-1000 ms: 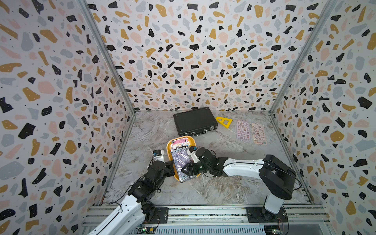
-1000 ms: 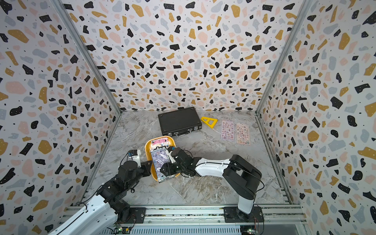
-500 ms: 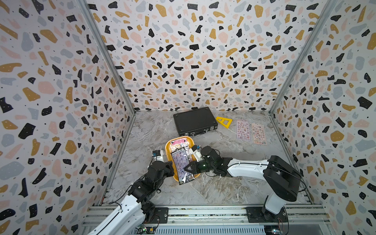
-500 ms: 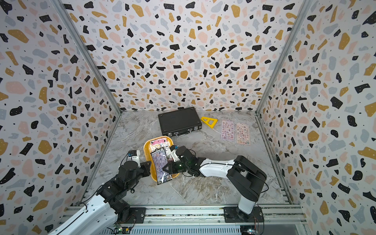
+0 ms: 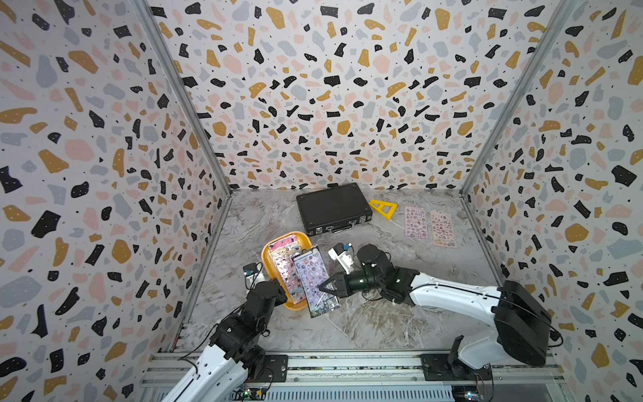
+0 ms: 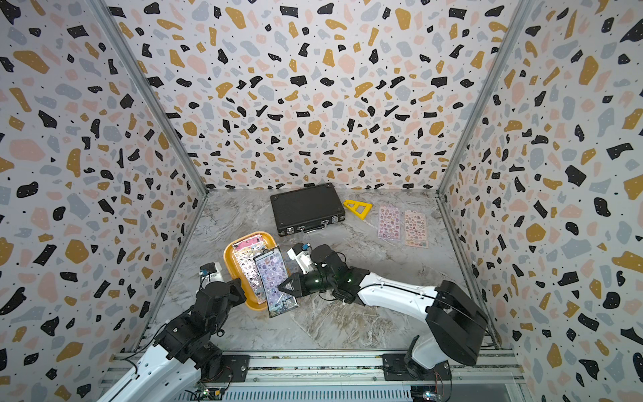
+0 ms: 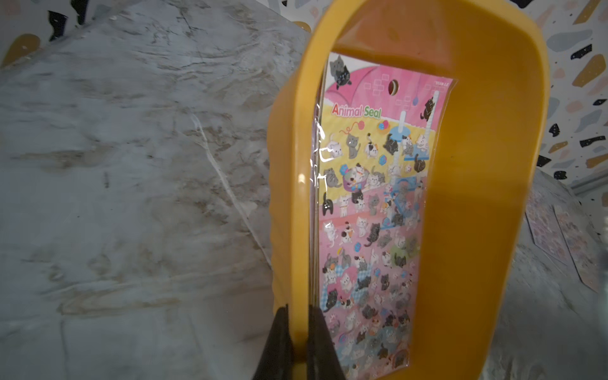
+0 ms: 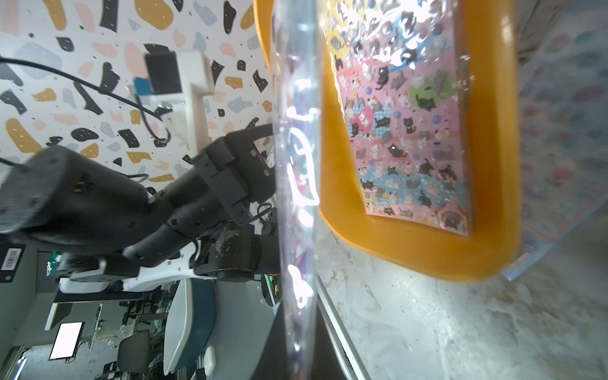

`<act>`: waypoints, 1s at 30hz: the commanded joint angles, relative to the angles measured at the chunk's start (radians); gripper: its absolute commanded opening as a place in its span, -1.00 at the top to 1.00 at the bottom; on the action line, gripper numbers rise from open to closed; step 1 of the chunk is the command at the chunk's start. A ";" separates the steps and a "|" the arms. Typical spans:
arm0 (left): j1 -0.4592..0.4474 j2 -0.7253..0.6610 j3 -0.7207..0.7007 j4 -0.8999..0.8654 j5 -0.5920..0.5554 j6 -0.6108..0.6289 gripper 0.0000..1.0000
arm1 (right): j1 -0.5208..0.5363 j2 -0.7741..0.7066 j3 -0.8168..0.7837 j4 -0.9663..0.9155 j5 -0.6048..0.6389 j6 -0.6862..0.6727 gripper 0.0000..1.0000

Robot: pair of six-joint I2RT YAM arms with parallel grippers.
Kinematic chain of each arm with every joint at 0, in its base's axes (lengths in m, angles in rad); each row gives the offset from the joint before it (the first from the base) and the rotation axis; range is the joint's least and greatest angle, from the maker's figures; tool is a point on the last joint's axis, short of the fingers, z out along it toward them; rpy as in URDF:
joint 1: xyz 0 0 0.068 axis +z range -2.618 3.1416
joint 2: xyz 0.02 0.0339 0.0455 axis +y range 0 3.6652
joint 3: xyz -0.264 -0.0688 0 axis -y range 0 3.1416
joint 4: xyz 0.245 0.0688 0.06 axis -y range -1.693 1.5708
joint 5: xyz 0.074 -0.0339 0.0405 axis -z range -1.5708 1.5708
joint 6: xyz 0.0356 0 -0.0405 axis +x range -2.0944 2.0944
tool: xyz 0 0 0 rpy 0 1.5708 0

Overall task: Take the stickers out of the storage box
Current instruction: Pick up the sticker from the storage box, then place the sticker at the center of the board.

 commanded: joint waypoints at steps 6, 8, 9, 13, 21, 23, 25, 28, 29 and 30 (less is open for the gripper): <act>0.000 -0.212 0.033 -0.087 -0.158 -0.075 1.00 | -0.249 -0.151 -0.061 -0.376 0.165 0.012 1.00; -0.001 -0.258 0.026 -0.101 -0.165 -0.079 1.00 | -0.303 -0.108 -0.101 -0.312 0.086 0.050 1.00; -0.002 -0.275 0.024 -0.109 -0.170 -0.078 1.00 | -0.317 -0.073 -0.113 -0.282 0.056 0.067 1.00; 0.000 -0.292 0.023 -0.118 -0.169 -0.079 1.00 | -0.323 0.096 -0.102 -0.167 -0.027 0.108 1.00; 0.000 -0.264 0.023 -0.102 -0.150 -0.068 1.00 | -0.325 0.365 0.015 -0.088 -0.063 0.109 1.00; -0.001 -0.261 0.022 -0.096 -0.146 -0.066 1.00 | -0.325 0.401 0.033 -0.084 -0.071 0.115 0.99; 0.000 -0.261 0.024 -0.093 -0.142 -0.062 1.00 | -0.323 0.422 0.034 -0.079 -0.059 0.124 0.95; -0.001 -0.261 0.023 -0.089 -0.133 -0.063 1.00 | -0.324 0.444 0.027 -0.050 -0.048 0.146 0.85; -0.001 -0.261 0.022 -0.088 -0.130 -0.063 1.00 | -0.325 0.448 0.019 -0.028 -0.047 0.162 0.83; -0.002 -0.260 0.022 -0.086 -0.128 -0.063 1.00 | -0.324 0.446 0.004 -0.005 -0.038 0.181 0.82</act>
